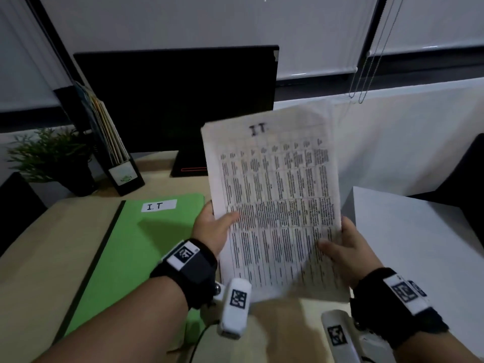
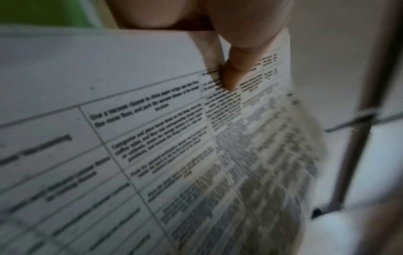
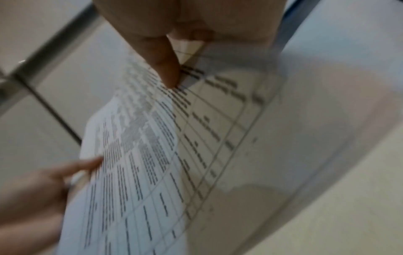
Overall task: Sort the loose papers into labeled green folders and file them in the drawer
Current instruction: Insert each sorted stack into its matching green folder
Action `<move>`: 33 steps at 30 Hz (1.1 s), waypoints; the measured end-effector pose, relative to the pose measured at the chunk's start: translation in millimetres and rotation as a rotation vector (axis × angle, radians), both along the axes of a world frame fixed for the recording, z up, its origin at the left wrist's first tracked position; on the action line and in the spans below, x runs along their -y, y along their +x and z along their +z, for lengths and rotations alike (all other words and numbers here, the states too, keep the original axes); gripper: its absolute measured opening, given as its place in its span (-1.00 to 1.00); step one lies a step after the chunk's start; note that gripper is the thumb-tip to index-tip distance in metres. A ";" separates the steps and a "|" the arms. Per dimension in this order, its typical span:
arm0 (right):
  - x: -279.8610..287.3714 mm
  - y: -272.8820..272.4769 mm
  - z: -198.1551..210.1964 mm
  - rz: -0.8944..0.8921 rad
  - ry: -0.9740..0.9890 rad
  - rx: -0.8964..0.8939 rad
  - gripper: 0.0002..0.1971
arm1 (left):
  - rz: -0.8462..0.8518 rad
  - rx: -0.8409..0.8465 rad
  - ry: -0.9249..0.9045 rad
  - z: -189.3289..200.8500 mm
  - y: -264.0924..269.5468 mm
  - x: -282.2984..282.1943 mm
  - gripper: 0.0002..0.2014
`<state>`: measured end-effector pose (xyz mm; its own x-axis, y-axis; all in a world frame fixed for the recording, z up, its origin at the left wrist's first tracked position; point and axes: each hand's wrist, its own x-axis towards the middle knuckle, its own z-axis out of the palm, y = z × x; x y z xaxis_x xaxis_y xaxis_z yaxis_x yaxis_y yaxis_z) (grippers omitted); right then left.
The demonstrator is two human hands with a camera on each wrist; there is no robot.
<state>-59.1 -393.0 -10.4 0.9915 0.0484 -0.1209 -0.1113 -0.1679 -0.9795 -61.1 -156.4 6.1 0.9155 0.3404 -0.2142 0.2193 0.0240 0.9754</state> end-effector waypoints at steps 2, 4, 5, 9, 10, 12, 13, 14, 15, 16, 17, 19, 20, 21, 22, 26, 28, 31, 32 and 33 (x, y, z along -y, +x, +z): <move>-8.6 -3.4 9.0 -0.031 -0.047 0.087 -0.56 | -0.003 0.152 0.086 21.9 -3.9 1.6 -0.73; -16.5 -4.9 17.3 -0.058 -0.083 0.158 -0.52 | 0.044 0.259 0.159 32.6 -10.1 7.3 -0.79; -19.2 -5.8 20.6 -0.077 -0.082 0.179 -0.52 | 0.067 0.294 0.179 35.2 -13.8 10.2 -0.81; -25.8 -9.8 31.8 -0.113 -0.085 0.256 -0.57 | 0.117 0.293 0.206 33.4 -24.9 11.2 -0.77; -26.8 -10.7 33.7 -0.126 -0.049 0.273 -0.58 | 0.117 0.289 0.219 30.8 -25.9 9.8 -0.73; -28.9 -12.2 39.7 -0.145 0.013 0.275 -0.65 | 0.107 0.291 0.252 29.9 -28.6 8.2 -0.67; -30.2 -12.2 43.1 -0.154 0.031 0.277 -0.68 | 0.098 0.288 0.262 30.9 -30.1 8.7 -0.70; -31.8 -11.7 46.4 -0.164 0.047 0.292 -0.72 | 0.094 0.289 0.276 31.5 -30.9 9.2 -0.75; -33.4 -10.5 48.9 -0.175 0.052 0.309 -0.74 | 0.098 0.291 0.302 32.2 -30.9 10.0 -0.80; -35.3 -8.9 50.7 -0.188 0.048 0.326 -0.76 | 0.109 0.307 0.328 32.3 -30.3 10.2 -0.84; -36.2 -6.8 49.9 -0.205 0.027 0.333 -0.78 | 0.117 0.321 0.355 31.7 -29.1 10.8 -0.86; -36.8 -2.8 43.5 -0.231 -0.017 0.319 -0.80 | 0.125 0.342 0.388 28.0 -25.6 10.5 -0.88; -37.0 -0.8 37.6 -0.230 -0.037 0.294 -0.81 | 0.120 0.339 0.399 24.4 -23.0 9.9 -0.87; -36.7 1.0 30.2 -0.225 -0.047 0.260 -0.81 | 0.109 0.321 0.409 20.0 -20.4 9.3 -0.84; -36.6 2.3 22.0 -0.220 -0.045 0.220 -0.83 | 0.097 0.294 0.419 13.3 -17.2 8.3 -0.81; -35.1 3.2 -12.6 -0.175 -0.041 0.091 -0.81 | 0.046 0.133 0.454 -19.9 -13.3 8.4 -0.77; -33.8 -0.3 -25.9 -0.106 -0.095 0.043 -0.76 | 0.017 0.054 0.476 -34.5 -16.3 8.9 -0.76; -27.3 -5.5 -36.3 -0.005 -0.182 0.006 -0.72 | 0.011 0.024 0.505 -41.2 -16.9 5.3 -0.77; -25.0 -6.2 -38.0 0.021 -0.225 0.011 -0.73 | 0.009 0.015 0.517 -41.7 -15.6 2.1 -0.75; -22.4 -6.9 -38.1 0.036 -0.274 0.019 -0.76 | 0.001 0.008 0.526 -42.5 -14.0 -2.0 -0.73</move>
<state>-66.0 -370.6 -48.5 0.9920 0.0513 -0.1158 -0.0827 -0.4301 -0.8990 -75.1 -154.4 -36.4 0.9163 0.4005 -0.0069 0.2117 -0.4696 0.8571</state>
